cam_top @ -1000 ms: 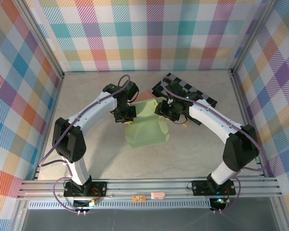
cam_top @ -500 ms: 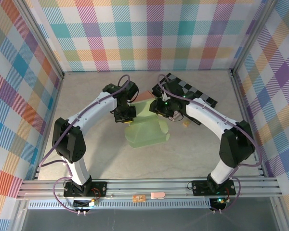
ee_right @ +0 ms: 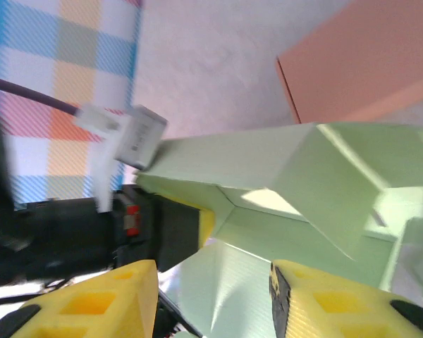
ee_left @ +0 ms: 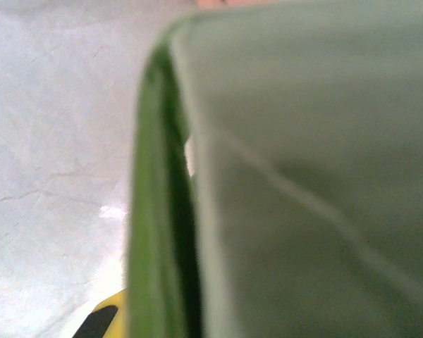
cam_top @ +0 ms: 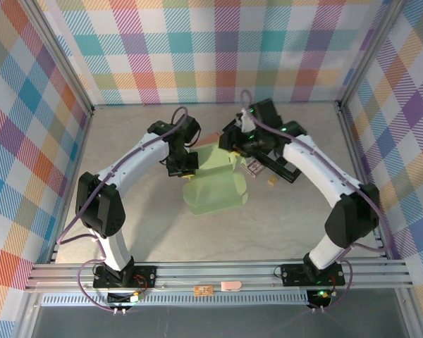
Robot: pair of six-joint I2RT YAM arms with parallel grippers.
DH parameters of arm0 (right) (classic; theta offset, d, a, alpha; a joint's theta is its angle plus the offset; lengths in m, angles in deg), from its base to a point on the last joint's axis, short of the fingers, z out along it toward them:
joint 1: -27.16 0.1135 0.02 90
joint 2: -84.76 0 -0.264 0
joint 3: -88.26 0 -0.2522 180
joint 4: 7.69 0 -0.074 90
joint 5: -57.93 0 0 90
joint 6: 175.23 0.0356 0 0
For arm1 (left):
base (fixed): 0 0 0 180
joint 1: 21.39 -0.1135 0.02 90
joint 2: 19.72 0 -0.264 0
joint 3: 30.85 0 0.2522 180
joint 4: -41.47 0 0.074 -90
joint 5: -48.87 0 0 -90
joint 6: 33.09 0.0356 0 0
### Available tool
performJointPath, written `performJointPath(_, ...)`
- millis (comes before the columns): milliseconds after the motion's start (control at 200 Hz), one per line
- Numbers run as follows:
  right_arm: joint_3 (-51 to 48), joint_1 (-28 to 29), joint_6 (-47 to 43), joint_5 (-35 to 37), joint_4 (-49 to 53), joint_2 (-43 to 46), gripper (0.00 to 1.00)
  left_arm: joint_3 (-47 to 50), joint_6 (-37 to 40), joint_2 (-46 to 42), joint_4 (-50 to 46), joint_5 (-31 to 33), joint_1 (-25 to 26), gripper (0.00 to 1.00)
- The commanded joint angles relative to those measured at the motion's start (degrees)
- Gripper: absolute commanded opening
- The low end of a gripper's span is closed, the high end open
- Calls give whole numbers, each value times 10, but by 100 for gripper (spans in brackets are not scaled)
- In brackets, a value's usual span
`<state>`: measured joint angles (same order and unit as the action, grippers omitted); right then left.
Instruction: Fold the paper box
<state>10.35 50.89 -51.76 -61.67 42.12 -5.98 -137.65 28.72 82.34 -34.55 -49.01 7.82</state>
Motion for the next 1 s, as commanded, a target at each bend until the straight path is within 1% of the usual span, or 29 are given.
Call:
performJointPath(0,14,-85,-17,-130,-7,27,46,-22,52,19,47,-89,-27,0)
performJointPath(120,-22,-163,40,-178,-68,29,44,-45,79,50,75,-153,-52,0)
performJointPath(220,-46,-188,60,-185,-106,19,44,-82,108,90,74,-191,-68,0)
performJointPath(315,-35,-192,42,-209,-96,-27,43,-117,143,126,65,-203,-74,0)
performJointPath(370,-27,-192,25,-224,-89,-54,43,-135,157,148,63,-222,-79,0)
performJointPath(475,-4,-192,-33,-233,-66,-96,42,-157,172,179,59,-236,-84,0)
performJointPath(545,11,-192,-64,-241,-56,-117,42,-169,186,194,52,-244,-85,0)
performJointPath(680,28,-192,-98,-293,-64,-154,43,-178,196,204,39,-251,-85,0)
performJointPath(855,25,-192,-126,-336,-71,-168,42,-172,197,203,38,-253,-85,0)
performJointPath(995,21,-187,-139,-342,-73,-163,41,-178,197,207,36,-259,-85,0)
